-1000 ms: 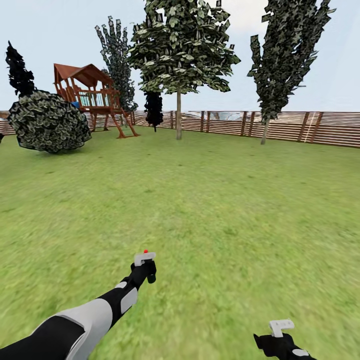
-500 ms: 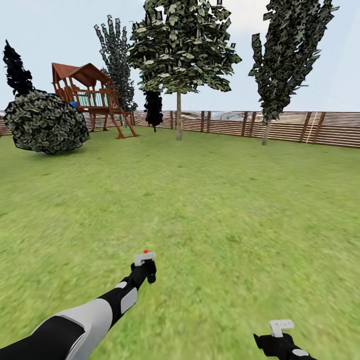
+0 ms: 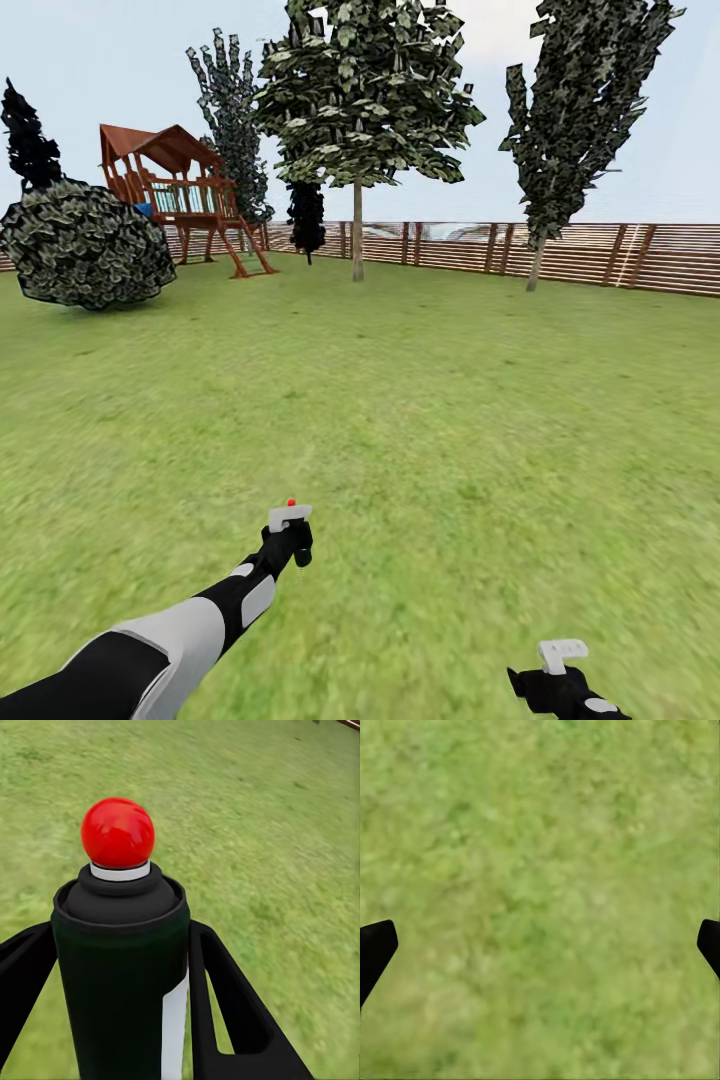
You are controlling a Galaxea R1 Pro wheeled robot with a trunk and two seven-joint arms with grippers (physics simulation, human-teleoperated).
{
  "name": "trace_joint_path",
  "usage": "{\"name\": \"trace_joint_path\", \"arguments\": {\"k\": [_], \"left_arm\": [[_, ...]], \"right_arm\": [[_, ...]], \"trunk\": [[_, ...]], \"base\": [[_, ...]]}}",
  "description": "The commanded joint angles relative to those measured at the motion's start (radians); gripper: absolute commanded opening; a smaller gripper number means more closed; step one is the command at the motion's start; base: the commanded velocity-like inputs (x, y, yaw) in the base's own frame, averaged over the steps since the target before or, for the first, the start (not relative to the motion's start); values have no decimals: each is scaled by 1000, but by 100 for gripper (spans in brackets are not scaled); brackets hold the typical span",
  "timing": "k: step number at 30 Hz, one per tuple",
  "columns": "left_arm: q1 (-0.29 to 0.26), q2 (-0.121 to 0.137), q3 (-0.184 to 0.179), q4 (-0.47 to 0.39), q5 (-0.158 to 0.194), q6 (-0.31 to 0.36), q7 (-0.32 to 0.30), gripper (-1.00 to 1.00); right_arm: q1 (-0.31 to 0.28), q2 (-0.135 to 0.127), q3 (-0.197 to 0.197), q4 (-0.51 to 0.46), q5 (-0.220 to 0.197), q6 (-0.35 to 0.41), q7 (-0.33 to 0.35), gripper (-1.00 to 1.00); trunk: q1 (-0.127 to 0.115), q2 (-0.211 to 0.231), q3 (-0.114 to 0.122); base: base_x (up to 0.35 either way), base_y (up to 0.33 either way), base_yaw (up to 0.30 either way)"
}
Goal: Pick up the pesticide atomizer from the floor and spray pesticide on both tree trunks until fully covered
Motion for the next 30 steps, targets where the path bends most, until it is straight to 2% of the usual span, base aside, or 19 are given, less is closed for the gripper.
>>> {"name": "trace_joint_path", "arguments": {"k": [1,30], "left_arm": [[0,0,0,0,0,0,0,-100],[0,0,0,0,0,0,0,-100]], "right_arm": [[0,0,0,0,0,0,0,100],[0,0,0,0,0,1,0,100]], "trunk": [[0,0,0],[0,0,0]], "base": [[350,0,0],[350,0,0]]}}
